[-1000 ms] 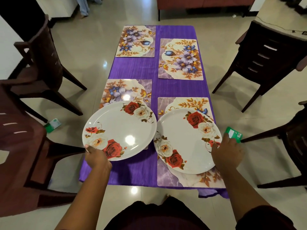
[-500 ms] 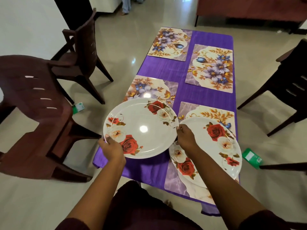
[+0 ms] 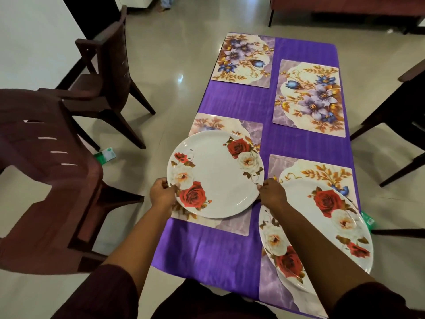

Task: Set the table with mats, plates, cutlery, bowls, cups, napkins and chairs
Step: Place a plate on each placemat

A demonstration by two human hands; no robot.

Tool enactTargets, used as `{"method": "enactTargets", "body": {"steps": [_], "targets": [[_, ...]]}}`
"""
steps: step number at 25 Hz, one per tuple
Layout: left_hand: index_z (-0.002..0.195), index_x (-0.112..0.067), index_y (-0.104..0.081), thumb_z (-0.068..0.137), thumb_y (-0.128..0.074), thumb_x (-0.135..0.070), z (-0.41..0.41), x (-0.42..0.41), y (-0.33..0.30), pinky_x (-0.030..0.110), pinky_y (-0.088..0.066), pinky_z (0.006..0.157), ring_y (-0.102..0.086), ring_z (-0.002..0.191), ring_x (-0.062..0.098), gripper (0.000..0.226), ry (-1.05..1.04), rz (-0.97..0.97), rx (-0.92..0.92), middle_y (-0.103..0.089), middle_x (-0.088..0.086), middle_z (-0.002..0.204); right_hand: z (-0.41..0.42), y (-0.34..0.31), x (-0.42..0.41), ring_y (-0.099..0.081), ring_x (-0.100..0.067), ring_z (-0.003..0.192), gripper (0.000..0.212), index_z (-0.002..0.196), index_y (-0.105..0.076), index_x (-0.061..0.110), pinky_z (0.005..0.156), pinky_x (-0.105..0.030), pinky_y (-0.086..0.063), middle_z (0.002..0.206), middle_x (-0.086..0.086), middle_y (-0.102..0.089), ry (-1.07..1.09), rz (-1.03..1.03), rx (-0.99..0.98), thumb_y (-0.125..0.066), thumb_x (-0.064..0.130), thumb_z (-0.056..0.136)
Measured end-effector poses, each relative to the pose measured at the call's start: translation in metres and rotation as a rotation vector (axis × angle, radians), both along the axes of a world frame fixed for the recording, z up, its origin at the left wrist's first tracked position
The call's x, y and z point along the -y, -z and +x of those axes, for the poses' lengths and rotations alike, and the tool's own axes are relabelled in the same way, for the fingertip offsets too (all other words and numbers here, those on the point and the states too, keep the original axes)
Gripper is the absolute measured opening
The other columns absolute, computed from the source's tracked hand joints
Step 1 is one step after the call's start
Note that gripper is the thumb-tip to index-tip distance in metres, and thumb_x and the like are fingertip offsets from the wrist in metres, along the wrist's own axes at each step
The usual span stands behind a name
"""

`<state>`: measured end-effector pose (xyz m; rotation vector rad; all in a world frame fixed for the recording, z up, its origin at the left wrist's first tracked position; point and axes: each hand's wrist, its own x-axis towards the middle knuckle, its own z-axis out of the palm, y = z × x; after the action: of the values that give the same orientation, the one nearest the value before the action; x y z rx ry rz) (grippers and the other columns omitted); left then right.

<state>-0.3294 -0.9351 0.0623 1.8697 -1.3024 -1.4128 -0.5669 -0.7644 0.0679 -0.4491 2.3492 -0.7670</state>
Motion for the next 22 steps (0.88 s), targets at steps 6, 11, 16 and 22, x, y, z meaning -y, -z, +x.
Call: {"method": "enactTargets", "body": {"steps": [6, 11, 16, 22], "targets": [[0.109, -0.012, -0.065, 0.082, -0.076, -0.021, -0.012, 0.026, 0.014, 0.047, -0.052, 0.092, -0.062, 0.105, 0.025, 0.030, 0.138, -0.068, 0.160, -0.065, 0.004, 0.115, -0.010, 0.005, 0.018, -0.060, -0.030, 0.103, 0.025, 0.112, -0.059, 0.001, 0.084, -0.032, -0.045, 0.111, -0.014, -0.065, -0.026, 0.083, -0.056, -0.056, 0.021, 0.097], [0.105, -0.013, -0.066, 0.085, -0.074, -0.021, -0.010, 0.036, 0.027, 0.049, -0.056, 0.086, -0.067, 0.095, 0.027, 0.024, 0.149, -0.007, 0.152, -0.069, 0.005, 0.106, -0.016, 0.011, 0.032, -0.067, -0.030, 0.091, 0.016, 0.099, -0.060, 0.003, 0.082, -0.040, -0.057, 0.101, -0.016, -0.067, -0.054, 0.076, -0.020, -0.065, 0.015, 0.091], [0.109, -0.011, -0.066, 0.085, -0.073, -0.018, -0.002, 0.037, 0.032, 0.049, -0.055, 0.087, -0.067, 0.094, 0.027, 0.026, 0.243, -0.053, 0.213, -0.070, 0.007, 0.106, -0.019, 0.012, 0.023, -0.063, -0.031, 0.101, 0.019, 0.108, -0.065, -0.001, 0.087, -0.032, -0.049, 0.109, -0.017, -0.068, -0.138, 0.154, -0.193, -0.057, 0.004, 0.092], [0.123, -0.013, -0.058, 0.091, -0.065, -0.029, -0.007, 0.034, 0.025, 0.049, -0.053, 0.091, -0.063, 0.107, 0.031, 0.036, 0.381, -0.154, 0.293, -0.065, 0.009, 0.119, -0.017, 0.015, 0.036, -0.063, -0.032, 0.105, 0.029, 0.112, -0.058, 0.001, 0.088, -0.037, -0.049, 0.110, -0.014, -0.067, -0.131, 0.125, -0.136, -0.064, 0.021, 0.091]]}}
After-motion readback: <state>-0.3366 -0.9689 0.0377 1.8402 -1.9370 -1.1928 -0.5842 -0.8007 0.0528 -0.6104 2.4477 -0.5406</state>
